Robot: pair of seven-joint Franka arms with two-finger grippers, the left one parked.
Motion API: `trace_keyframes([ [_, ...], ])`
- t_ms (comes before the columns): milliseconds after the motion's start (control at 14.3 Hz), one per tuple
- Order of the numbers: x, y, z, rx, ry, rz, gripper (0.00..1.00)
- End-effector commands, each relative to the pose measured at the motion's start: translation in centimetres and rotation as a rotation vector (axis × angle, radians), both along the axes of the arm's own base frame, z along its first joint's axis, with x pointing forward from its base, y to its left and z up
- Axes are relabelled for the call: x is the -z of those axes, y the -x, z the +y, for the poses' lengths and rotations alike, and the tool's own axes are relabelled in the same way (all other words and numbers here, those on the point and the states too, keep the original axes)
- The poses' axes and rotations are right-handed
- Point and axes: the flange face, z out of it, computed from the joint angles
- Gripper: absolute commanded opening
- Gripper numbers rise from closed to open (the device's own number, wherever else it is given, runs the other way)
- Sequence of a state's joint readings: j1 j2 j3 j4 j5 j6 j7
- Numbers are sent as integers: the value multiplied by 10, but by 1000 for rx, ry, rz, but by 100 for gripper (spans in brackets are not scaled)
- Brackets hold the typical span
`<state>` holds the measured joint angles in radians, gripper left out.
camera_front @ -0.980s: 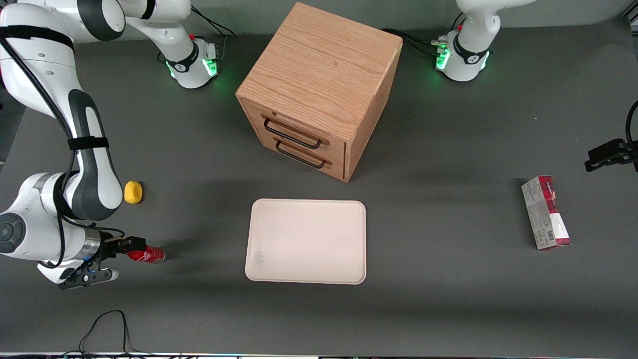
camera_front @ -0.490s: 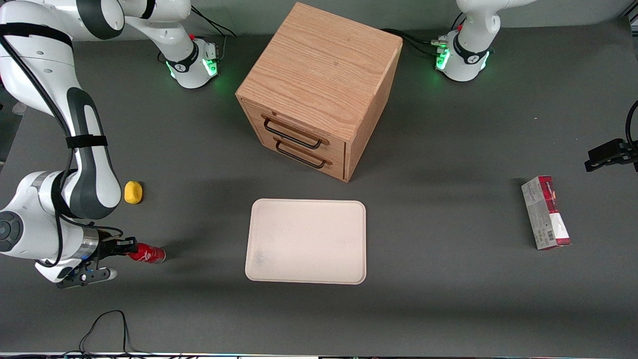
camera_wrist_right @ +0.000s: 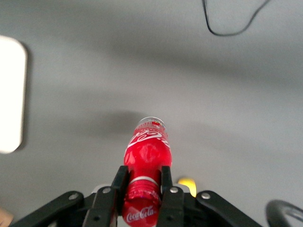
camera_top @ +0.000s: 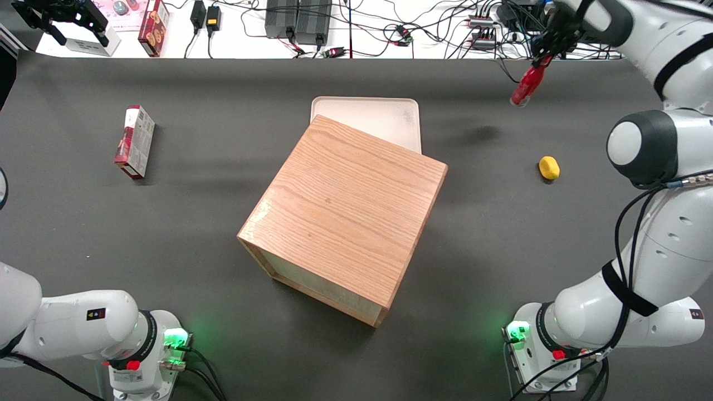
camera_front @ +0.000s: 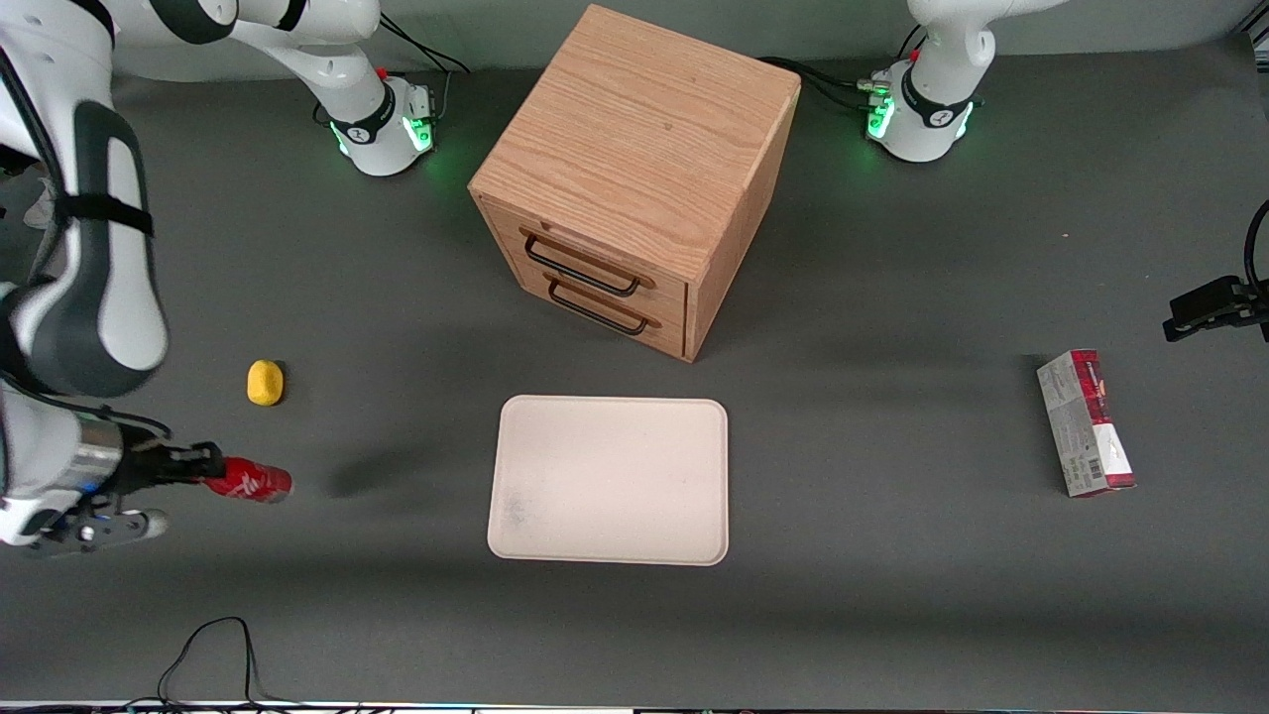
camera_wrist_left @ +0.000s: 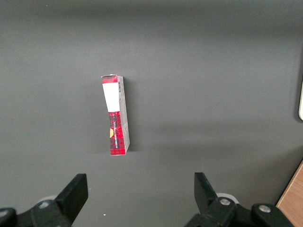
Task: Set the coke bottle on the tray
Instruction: 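Lift the gripped bottle up off the table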
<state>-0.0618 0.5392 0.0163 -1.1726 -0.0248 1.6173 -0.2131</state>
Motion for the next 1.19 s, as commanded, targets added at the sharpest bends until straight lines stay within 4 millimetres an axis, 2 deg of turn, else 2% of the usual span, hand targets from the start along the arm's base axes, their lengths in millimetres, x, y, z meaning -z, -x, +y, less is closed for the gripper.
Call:
trace_keyframes([
  [0, -70, 18, -1, -37, 1, 12, 0],
  [210, -121, 48, -2, -41, 3, 22, 0],
  [350, -155, 69, 5, -49, 4, 8, 0],
  [490, -162, 72, 15, -59, 0, -2, 0],
  [630, -171, 69, 50, -90, -3, -44, 0],
  [700, -176, 66, 75, -98, -6, -75, 0],
  [770, -169, 59, 96, -104, -9, -92, 0],
  [910, -151, 50, 150, -125, -8, -105, 0],
  [1120, -133, 52, 223, -59, -9, -105, 0],
])
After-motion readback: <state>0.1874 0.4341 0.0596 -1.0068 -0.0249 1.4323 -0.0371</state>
